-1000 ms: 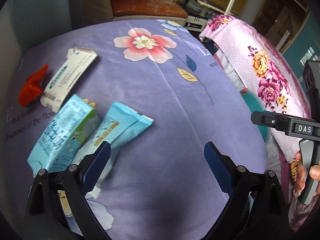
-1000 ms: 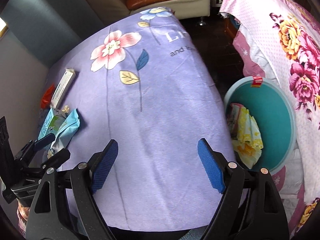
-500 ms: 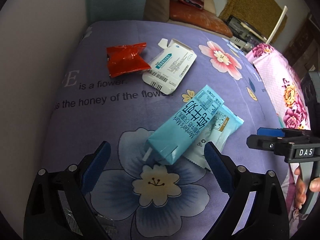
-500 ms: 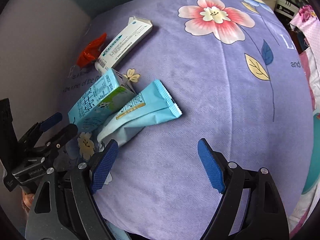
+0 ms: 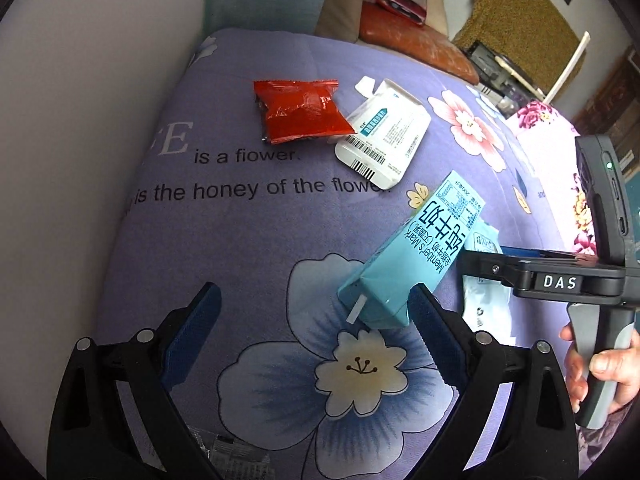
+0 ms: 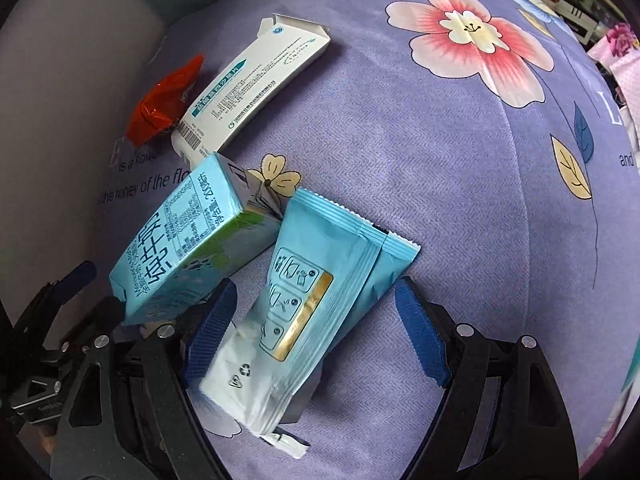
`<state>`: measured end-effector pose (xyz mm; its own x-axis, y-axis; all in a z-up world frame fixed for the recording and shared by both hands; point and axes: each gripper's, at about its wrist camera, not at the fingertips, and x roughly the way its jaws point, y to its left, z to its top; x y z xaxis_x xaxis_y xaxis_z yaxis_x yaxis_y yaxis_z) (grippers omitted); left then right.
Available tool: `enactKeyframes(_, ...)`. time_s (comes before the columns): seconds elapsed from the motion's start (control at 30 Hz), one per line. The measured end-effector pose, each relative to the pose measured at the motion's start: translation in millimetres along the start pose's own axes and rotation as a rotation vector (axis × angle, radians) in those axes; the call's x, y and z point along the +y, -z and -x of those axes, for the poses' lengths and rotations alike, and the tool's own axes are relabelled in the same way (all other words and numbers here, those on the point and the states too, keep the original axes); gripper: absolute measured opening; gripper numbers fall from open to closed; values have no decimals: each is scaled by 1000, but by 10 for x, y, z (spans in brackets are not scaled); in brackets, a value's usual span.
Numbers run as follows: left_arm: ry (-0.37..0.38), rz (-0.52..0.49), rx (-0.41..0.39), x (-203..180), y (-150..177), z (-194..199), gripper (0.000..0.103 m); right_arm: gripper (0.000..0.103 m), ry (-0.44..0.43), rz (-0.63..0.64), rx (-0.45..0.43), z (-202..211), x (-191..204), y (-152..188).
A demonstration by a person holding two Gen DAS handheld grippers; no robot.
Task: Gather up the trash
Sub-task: 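Grasp the blue milk carton with the left gripper while the right grasps the blue packet, then carry the milk carton and blue packet over the teal bin and open both grippers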
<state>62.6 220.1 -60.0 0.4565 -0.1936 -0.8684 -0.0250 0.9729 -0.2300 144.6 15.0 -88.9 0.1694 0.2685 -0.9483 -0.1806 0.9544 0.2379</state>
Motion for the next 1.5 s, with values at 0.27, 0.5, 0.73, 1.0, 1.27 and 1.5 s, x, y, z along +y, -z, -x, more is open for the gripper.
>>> enactKeyframes(0.27, 32, -93, 8, -232, -111, -76, 95, 33, 36, 88, -14, 101, -135, 118)
enactKeyframes(0.5, 24, -247, 57, -684, -152, -345, 95, 31, 49, 107, -31, 249, -347, 307)
enactKeyframes(0.73, 4, -249, 81, -842, -169, -547, 86, 31, 24, 76, -43, 465, -719, 609)
enactKeyframes(1.0, -61, -223, 82, -1004, -116, -597, 43, 31, 9, 27, -73, 662, -1132, 766)
enactKeyframes(1.27, -64, -275, 49, -1423, 9, -436, 40, 31, -10, -50, -133, 880, -1300, 789)
enactKeyframes(1.5, -42, -359, 45, -1950, 107, -390, 40, 31, 5, -123, -221, 1019, -1569, 803)
